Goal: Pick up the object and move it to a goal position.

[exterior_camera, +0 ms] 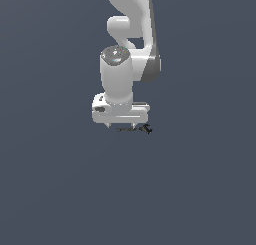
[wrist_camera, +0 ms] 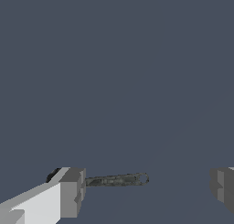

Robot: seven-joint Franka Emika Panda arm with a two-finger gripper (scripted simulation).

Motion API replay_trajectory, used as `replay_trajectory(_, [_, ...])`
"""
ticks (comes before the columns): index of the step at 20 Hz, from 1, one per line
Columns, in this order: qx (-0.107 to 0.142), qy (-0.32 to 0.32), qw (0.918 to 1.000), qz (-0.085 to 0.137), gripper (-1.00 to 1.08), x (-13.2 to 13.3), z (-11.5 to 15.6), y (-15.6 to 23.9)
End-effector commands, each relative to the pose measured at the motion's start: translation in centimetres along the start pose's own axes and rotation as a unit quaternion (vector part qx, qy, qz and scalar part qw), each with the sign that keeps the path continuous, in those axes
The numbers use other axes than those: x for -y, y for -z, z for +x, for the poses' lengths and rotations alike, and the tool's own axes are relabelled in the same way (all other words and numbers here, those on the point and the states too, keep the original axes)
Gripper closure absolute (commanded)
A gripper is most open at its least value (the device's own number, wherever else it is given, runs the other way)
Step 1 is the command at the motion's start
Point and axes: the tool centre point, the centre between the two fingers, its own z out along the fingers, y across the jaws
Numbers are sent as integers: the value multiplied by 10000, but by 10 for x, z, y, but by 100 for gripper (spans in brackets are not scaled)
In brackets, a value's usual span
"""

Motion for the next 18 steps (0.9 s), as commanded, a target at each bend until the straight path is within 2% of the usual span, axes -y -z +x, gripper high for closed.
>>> replay_trajectory(1, [0, 0, 10000, 0, -92, 0, 0, 0])
replay_trajectory(10, [141, -21, 9999, -42, -92, -22, -6, -3])
replay_trajectory(18, [138, -42, 9999, -40, -92, -22, -6, -2])
